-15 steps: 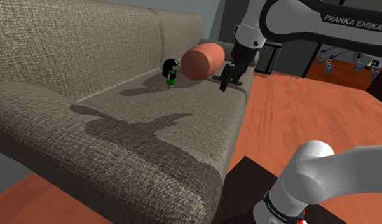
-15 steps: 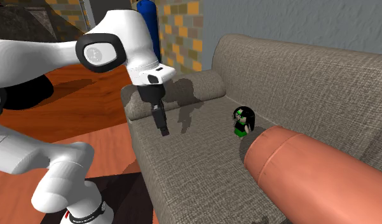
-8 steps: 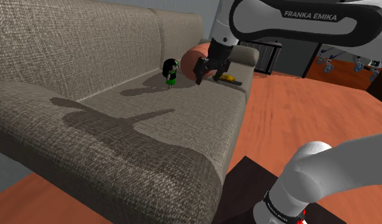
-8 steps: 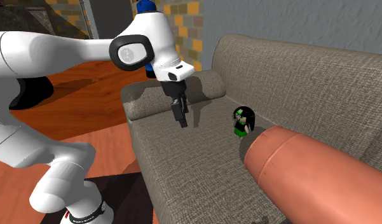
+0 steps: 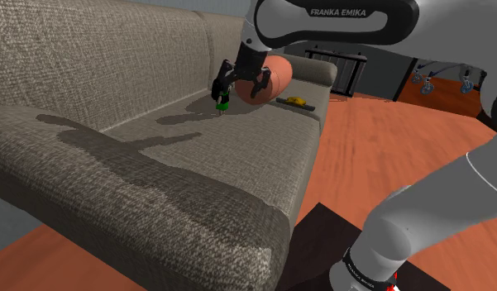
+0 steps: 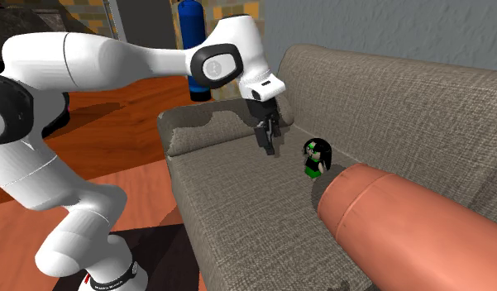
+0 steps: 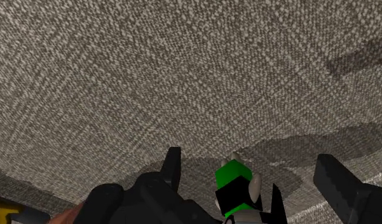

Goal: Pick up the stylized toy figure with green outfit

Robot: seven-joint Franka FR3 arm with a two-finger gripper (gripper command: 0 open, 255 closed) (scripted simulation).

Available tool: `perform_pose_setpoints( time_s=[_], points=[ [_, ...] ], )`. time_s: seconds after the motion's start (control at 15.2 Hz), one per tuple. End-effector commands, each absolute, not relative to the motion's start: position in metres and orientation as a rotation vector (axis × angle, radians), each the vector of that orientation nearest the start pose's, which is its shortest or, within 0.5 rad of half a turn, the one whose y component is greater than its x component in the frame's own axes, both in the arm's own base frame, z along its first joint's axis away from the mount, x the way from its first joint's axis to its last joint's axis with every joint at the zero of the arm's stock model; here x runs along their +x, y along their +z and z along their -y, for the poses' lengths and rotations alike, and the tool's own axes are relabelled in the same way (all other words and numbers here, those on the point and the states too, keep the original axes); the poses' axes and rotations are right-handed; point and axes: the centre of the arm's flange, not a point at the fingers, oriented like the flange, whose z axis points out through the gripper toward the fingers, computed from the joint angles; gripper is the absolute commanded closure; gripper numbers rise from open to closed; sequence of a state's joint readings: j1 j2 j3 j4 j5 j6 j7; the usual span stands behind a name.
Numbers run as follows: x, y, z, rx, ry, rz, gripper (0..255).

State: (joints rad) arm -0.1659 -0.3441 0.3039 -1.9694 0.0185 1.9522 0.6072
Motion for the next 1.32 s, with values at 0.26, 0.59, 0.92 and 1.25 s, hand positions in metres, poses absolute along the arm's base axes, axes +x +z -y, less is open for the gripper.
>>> perform_pose_setpoints(
  time_s=[0.26,0.59,0.92,1.25],
  points=[
    [0.544,0.648,-0.090,-2.823,-0.553,-1.050,0],
    [0.568,0.642,-0.086,-2.763,-0.570,-1.154,0],
    [0.568,0.612,-0.086,-2.763,-0.570,-1.154,0],
    [0.568,0.612,-0.086,-2.764,-0.570,-1.154,255]
  ],
)
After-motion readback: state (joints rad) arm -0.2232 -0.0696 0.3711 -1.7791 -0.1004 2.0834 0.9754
